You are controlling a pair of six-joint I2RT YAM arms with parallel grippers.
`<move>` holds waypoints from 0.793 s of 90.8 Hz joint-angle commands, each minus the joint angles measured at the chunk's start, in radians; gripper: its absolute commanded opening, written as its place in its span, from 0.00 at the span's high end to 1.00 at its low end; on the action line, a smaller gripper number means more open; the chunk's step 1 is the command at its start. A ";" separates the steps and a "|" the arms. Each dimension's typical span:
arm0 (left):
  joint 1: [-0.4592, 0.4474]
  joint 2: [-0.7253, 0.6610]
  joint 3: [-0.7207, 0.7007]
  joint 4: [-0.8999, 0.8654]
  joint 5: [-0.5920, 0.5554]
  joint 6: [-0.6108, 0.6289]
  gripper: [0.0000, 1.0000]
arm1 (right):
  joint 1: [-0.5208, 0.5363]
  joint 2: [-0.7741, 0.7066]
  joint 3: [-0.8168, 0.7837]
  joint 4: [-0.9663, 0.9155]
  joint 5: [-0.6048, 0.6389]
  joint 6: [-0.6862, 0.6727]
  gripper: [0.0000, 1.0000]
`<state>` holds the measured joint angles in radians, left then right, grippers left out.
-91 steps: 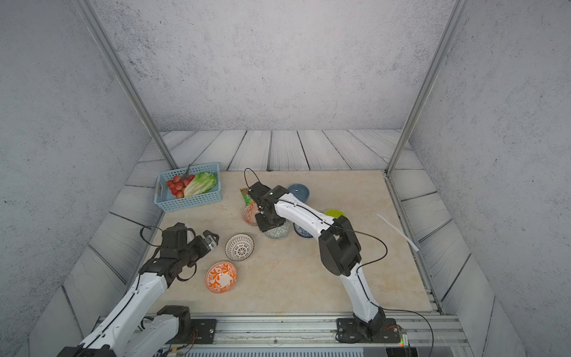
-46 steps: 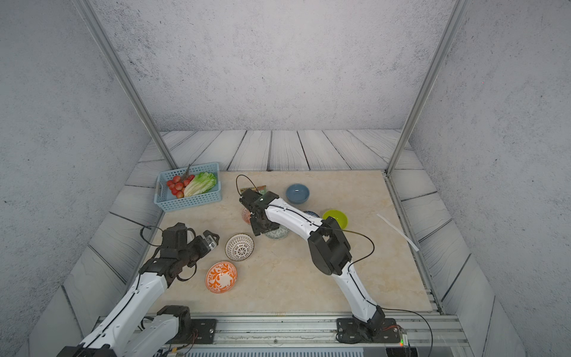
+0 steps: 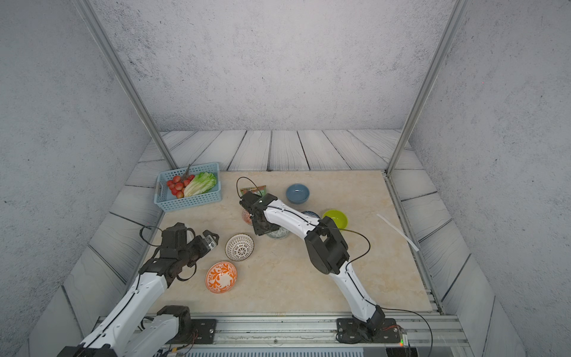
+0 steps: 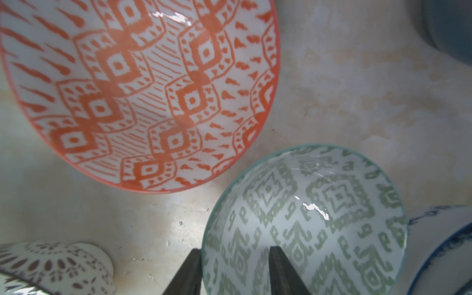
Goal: Stack the bowls
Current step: Pick up the bowl from the center of the board.
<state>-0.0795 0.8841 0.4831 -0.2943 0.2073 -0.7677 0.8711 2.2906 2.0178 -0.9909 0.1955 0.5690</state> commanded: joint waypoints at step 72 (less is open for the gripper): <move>0.011 0.165 0.138 -0.182 0.104 0.090 0.12 | 0.029 -0.441 -0.333 0.106 0.047 0.016 0.47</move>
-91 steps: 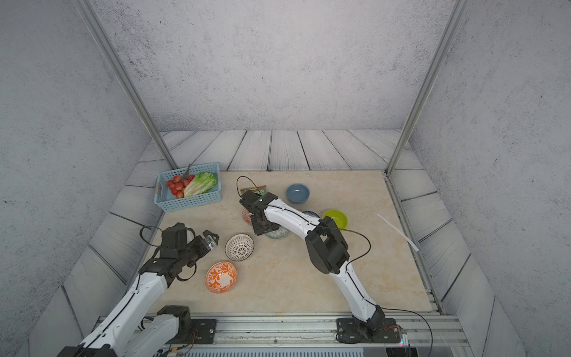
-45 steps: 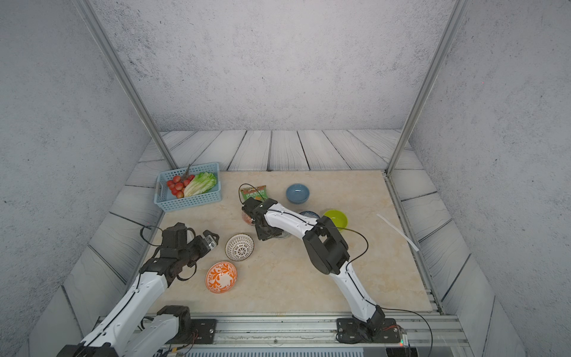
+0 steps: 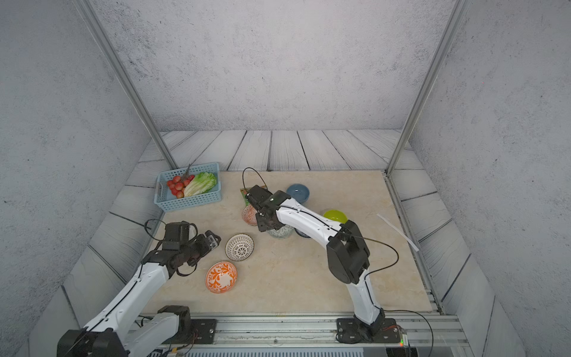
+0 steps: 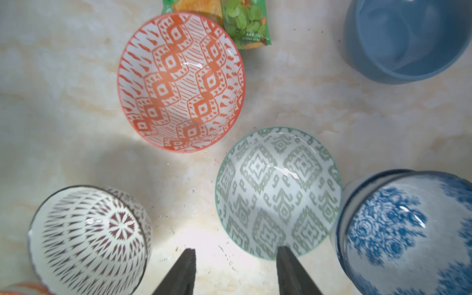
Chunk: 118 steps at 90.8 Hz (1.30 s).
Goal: Stack the bowls
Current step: Pick up the bowl from the center of the board.
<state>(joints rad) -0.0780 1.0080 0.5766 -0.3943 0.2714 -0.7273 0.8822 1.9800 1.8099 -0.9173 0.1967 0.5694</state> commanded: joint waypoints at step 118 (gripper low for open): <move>-0.183 0.458 0.301 -0.165 -0.008 0.139 1.00 | 0.023 -0.724 -0.849 0.483 0.135 0.077 0.47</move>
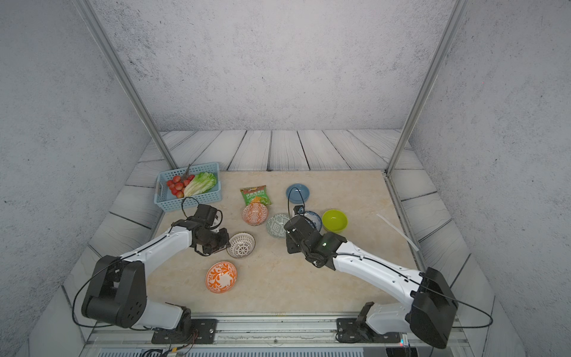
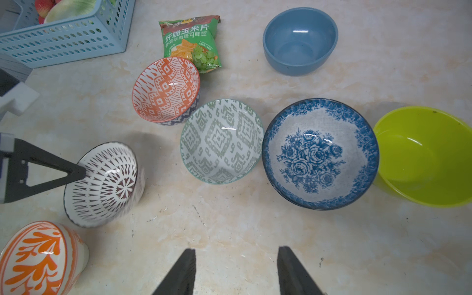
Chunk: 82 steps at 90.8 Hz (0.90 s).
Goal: Stack the bowls
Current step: Pick up the bowl from the center of the board.
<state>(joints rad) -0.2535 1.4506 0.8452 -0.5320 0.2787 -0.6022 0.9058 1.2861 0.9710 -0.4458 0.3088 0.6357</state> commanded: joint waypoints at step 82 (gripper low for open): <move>-0.204 0.063 0.457 -0.161 -0.091 -0.111 1.00 | -0.016 -0.295 -0.229 0.072 0.333 0.223 0.01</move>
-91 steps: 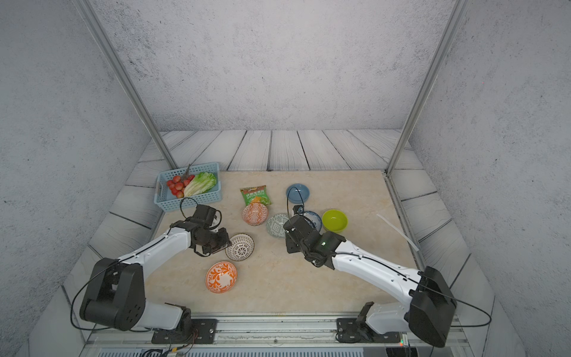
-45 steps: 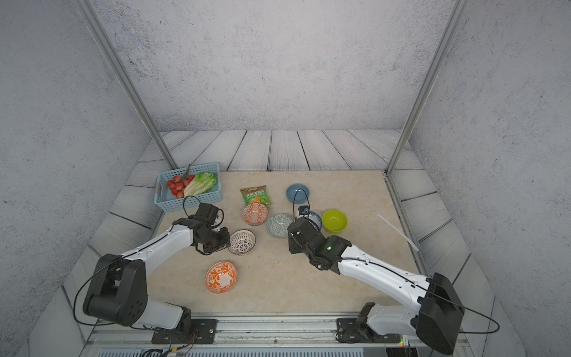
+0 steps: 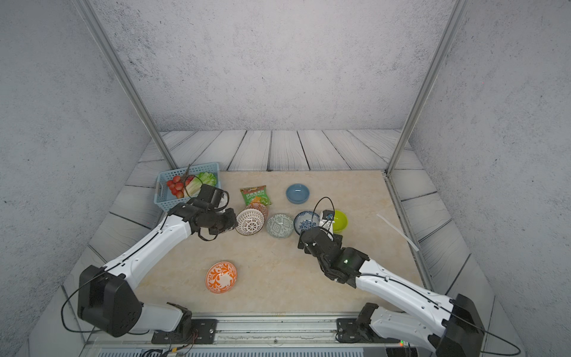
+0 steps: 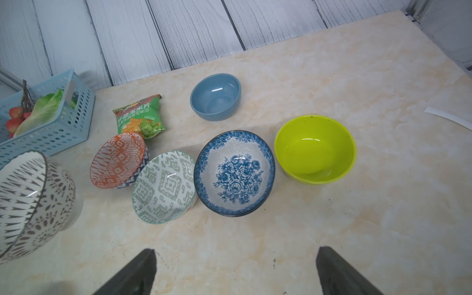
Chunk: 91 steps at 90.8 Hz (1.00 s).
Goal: Stack the bowls
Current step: Pick up the bowl from the center of the board, then place the bowl on the bowl.
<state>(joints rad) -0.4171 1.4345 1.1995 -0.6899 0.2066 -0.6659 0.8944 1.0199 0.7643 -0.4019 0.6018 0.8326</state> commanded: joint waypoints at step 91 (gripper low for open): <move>-0.213 0.384 0.229 0.151 -0.159 -0.223 1.00 | -0.013 -0.030 -0.040 0.083 -0.024 -0.009 0.01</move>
<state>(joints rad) -0.6064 1.8042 1.4345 -0.5934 0.0780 -0.8577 0.8860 1.0061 0.7322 -0.3290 0.5816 0.8333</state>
